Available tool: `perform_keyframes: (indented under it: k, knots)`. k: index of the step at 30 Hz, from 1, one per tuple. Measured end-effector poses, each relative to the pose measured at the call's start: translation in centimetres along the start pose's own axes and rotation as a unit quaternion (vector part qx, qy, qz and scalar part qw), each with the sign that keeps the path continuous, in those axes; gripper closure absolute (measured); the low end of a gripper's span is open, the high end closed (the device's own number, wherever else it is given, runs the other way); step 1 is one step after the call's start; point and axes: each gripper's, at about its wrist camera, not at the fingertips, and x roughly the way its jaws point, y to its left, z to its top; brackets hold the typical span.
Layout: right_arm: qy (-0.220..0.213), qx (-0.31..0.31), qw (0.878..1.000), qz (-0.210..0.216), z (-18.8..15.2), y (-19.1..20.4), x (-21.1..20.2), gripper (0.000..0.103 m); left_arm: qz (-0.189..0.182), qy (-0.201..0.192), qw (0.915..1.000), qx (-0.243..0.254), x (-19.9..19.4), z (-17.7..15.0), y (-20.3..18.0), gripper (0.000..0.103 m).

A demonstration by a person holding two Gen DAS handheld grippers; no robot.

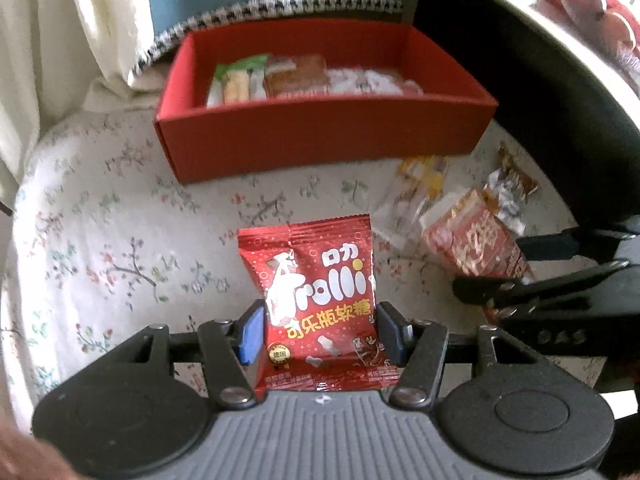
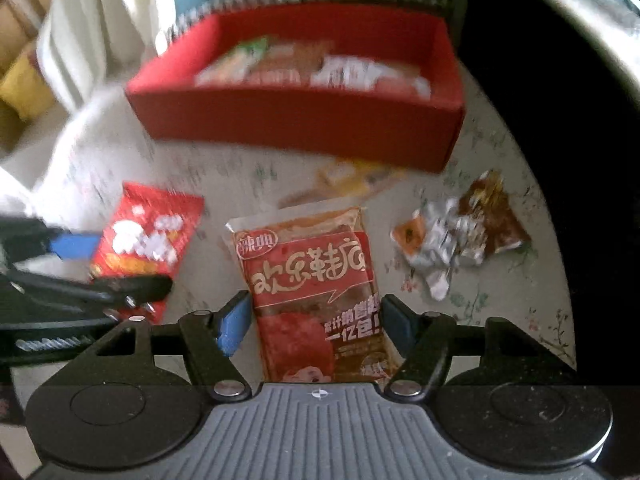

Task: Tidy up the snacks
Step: 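Lift both held packs and carry them over the red box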

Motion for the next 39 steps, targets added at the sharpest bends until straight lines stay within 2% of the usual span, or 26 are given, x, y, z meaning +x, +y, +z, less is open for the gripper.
perform_keyframes:
  k: [6,12,23,33,39]
  knots:
    - [-0.062,0.022,0.998,0.023,1.3,-0.4,-2.9,0.028,0.0,-0.039,0.9992,0.008,-2.1,0.9,-0.4,0.052]
    - [-0.084,0.036,0.996,0.026,2.6,-1.0,-3.3,0.028,0.03,-0.089,0.9953,0.025,-3.7,2.2,-1.0,0.052]
    - [-0.126,0.037,0.991,0.016,5.7,-0.8,-3.9,0.028,0.06,-0.136,0.9886,0.025,-4.3,6.3,-0.9,0.052]
    - [-0.142,0.039,0.989,0.006,10.0,-0.9,-3.3,0.027,0.076,-0.139,0.9874,0.007,-2.9,9.4,0.7,0.052]
    - [-0.143,0.037,0.989,-0.001,11.3,-0.7,-2.6,0.027,0.08,-0.137,0.9873,-0.003,-2.4,10.5,1.4,0.052]
